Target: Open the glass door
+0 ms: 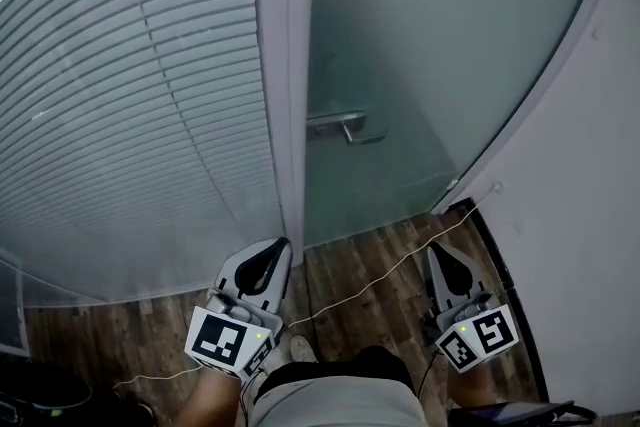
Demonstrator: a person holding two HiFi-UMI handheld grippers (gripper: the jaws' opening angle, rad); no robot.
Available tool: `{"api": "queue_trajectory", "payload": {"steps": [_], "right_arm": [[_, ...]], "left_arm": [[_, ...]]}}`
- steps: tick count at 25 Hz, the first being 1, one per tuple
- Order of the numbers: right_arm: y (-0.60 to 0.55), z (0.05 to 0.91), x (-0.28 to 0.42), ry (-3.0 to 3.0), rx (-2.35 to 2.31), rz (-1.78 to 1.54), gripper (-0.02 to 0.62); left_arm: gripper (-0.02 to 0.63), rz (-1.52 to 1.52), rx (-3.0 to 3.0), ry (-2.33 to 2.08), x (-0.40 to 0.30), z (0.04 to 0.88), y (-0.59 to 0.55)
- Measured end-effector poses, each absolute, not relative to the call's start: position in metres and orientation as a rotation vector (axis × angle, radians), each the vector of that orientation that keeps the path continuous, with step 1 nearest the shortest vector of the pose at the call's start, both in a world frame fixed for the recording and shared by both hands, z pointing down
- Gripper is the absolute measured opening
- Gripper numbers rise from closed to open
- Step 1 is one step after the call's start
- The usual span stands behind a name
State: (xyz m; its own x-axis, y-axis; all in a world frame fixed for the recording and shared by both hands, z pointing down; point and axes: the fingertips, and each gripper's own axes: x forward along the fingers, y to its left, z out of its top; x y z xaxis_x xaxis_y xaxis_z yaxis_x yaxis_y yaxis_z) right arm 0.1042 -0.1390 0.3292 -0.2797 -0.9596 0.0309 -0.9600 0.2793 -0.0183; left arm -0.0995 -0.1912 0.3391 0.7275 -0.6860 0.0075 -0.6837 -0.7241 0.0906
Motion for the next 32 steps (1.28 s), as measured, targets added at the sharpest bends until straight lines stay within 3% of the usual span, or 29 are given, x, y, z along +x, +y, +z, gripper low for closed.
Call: {"api": "queue_trajectory", "payload": {"steps": [32], "right_arm": [[-0.329,0.379,0.172,-2.724,1.348,0.186,0.002]], "left_arm": [[0.000,0.025,2.590,-1.490,-0.024,0.360,-0.302]]}}
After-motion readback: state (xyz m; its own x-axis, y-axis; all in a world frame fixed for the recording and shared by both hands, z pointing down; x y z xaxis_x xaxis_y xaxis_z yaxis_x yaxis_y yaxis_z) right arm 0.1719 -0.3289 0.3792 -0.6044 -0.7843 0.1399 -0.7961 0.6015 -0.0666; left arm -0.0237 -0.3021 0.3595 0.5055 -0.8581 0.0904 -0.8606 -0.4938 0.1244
